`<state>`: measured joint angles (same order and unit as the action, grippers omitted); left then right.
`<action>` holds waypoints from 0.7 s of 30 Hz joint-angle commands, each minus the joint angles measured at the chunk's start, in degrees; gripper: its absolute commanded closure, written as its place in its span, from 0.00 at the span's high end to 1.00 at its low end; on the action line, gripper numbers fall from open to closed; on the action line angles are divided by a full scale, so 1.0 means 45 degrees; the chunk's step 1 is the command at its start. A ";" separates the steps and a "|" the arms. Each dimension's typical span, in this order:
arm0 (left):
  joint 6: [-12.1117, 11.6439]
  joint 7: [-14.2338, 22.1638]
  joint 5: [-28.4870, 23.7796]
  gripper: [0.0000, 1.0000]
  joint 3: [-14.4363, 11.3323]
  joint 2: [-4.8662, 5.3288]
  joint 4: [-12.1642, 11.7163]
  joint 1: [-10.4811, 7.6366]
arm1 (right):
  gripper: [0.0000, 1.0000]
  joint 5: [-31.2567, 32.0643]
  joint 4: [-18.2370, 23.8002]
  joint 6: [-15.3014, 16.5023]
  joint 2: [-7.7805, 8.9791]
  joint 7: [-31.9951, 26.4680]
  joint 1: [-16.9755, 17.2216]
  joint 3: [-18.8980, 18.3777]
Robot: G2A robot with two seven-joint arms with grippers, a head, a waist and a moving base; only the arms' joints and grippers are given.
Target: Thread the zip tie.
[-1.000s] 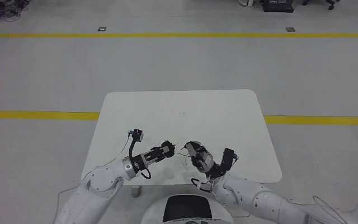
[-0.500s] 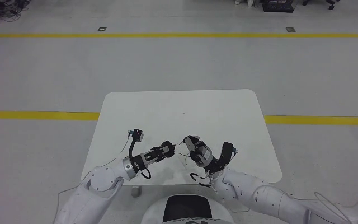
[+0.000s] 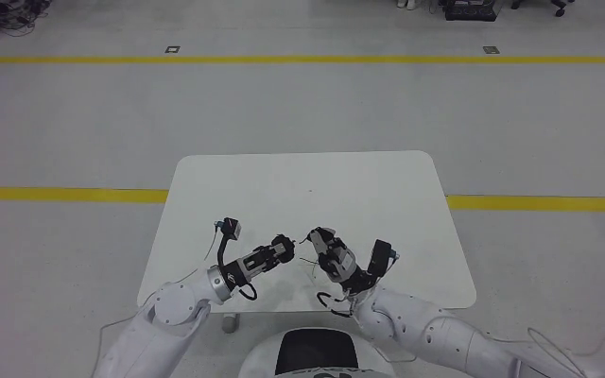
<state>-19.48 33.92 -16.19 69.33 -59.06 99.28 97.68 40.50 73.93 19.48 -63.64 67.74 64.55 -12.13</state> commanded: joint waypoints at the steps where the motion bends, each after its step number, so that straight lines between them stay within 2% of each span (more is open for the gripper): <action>1: 0.0000 -0.0017 0.0025 0.00 0.0049 0.0009 0.0090 0.0090 | 0.00 -0.0060 -0.0120 0.0000 -0.0087 0.0011 -0.0003 0.0030; 8: 0.0000 -0.0089 0.0180 0.00 0.0047 0.0004 0.0294 0.0254 | 0.00 -0.0331 -0.0298 0.0000 -0.0273 0.0147 -0.0098 0.0273; 21: 0.0000 -0.0496 0.0729 0.00 -0.0033 -0.0052 0.0710 0.0500 | 0.00 -0.0683 -0.0287 0.0000 -0.0267 0.0454 -0.0166 0.0532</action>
<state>-19.48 31.74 -12.99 69.16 -59.28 102.41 99.84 37.47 72.63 19.48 -64.85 69.78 63.80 -9.74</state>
